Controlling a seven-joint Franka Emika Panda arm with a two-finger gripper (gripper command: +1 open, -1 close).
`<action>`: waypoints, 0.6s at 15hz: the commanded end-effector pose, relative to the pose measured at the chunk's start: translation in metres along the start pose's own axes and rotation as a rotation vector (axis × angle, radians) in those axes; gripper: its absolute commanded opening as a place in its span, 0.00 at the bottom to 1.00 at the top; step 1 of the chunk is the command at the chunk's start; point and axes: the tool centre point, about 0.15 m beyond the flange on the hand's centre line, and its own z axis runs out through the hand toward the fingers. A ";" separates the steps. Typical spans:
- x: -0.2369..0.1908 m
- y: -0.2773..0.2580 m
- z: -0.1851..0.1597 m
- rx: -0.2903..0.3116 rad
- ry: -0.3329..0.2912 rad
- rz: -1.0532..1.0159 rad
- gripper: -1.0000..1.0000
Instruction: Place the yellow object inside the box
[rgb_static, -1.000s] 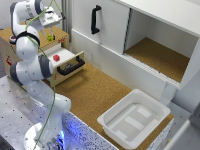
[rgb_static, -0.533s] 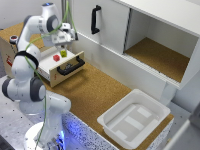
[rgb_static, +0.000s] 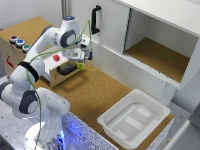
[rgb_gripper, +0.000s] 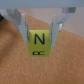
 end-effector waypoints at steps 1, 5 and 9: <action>-0.035 0.061 0.046 0.068 -0.066 0.164 0.00; -0.052 0.119 0.079 0.080 -0.047 0.281 0.00; -0.077 0.163 0.112 0.100 -0.034 0.449 0.00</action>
